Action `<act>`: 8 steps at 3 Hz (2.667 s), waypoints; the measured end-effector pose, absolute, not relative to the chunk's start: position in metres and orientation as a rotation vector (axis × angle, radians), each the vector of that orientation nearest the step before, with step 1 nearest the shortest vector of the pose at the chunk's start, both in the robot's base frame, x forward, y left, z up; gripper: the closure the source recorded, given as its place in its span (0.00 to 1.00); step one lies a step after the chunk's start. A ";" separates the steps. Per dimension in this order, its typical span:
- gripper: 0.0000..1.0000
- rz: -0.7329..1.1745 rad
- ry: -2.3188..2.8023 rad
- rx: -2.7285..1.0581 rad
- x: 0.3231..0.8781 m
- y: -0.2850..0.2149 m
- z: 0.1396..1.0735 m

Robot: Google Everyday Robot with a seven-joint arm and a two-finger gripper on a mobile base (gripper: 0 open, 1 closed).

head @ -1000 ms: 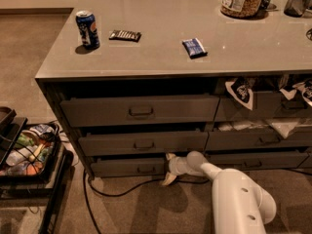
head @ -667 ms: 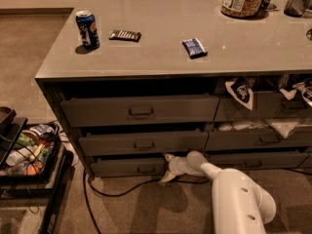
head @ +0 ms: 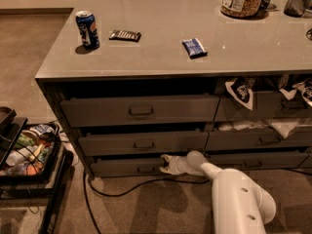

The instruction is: Open bottom drawer

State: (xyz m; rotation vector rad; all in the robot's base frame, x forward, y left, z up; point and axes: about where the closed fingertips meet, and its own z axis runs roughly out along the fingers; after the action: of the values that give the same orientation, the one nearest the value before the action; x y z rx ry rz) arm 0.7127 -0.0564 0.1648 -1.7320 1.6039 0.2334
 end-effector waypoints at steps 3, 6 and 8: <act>1.00 0.234 1.604 -1.732 0.713 -0.057 0.166; 1.00 0.346 1.629 -1.764 0.692 -0.057 0.168; 1.00 0.392 1.656 -1.746 0.684 -0.062 0.175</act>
Offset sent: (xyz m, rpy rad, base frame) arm -0.0004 0.0000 -0.0001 -0.0005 0.0012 0.0006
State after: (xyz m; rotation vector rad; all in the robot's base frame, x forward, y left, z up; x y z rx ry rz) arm 0.6843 -0.0623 0.1748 -1.7461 1.6555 0.3916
